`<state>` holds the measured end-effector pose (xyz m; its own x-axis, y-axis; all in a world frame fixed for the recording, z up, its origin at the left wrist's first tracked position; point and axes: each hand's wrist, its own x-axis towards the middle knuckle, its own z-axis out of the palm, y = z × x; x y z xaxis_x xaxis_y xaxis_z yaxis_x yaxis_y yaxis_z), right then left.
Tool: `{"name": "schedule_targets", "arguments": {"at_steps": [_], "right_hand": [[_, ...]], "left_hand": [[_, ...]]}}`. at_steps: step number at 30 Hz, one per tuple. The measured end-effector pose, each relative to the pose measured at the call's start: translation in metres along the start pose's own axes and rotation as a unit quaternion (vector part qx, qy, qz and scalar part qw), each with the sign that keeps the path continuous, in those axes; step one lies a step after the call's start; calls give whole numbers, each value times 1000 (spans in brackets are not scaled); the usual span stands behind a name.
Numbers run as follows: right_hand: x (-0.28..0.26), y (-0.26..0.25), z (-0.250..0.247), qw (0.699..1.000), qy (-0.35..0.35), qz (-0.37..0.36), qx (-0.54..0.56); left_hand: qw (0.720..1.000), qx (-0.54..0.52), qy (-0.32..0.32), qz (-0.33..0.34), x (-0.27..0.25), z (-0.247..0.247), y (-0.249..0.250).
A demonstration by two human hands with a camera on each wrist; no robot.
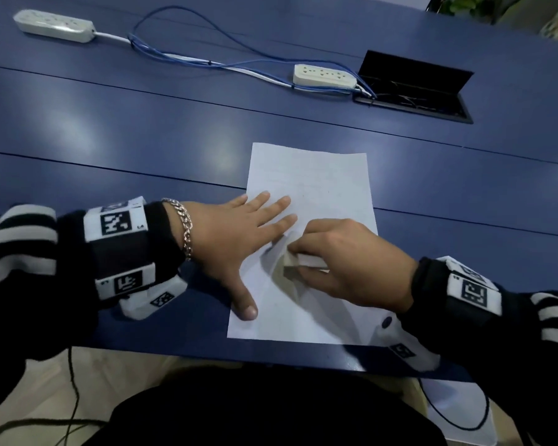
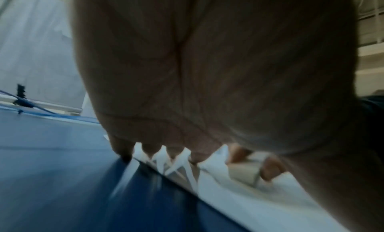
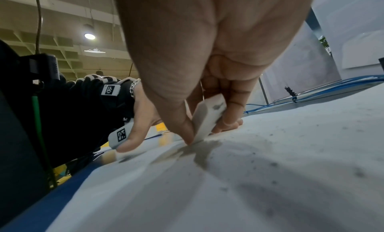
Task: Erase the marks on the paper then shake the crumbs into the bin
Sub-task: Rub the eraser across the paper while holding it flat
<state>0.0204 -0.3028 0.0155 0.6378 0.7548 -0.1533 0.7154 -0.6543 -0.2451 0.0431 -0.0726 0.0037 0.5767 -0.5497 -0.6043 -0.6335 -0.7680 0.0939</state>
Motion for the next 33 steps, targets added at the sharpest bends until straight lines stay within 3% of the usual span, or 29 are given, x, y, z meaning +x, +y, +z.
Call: {"name": "schedule_targets", "arguments": {"at_steps": [5,7,10,12,15,17,20,22,25,27,30,33], "right_hand": [[16,3,-9,997,41,48,-33],[10,-6,-3,999,38,10,-32],[1,-18,1,996,-51,-75,14],[11,-6,-5,997,-47,-54,-3],[21,9,-10,999,20,21,-27],[12,1,-4,999,23,-20,-24],[-5,-18,-1,991,-74,-109,11],[3,-8,-4,995,-74,-73,0],[12,9,-6,999,-2,9,-34],[1,-5,-1,999,1,-25,-27],[-13,-25,0,993,-80,-87,-1],[1,-2,-7,999,-28,-11,-15]], "left_hand": [[1000,-16,24,-4,4,7,-4],[999,-12,31,-4,5,7,-6],[999,-4,34,-6,5,9,-5],[999,2,32,-11,6,9,-4],[999,0,30,-16,7,9,-3],[999,6,31,-19,8,9,-4],[999,3,27,-16,6,9,-4],[1000,5,24,-16,7,9,-5],[1000,14,19,-20,7,9,-4],[999,16,12,-26,7,8,-3],[1000,14,8,-25,7,7,-3],[999,17,10,-26,8,8,-3]]}}
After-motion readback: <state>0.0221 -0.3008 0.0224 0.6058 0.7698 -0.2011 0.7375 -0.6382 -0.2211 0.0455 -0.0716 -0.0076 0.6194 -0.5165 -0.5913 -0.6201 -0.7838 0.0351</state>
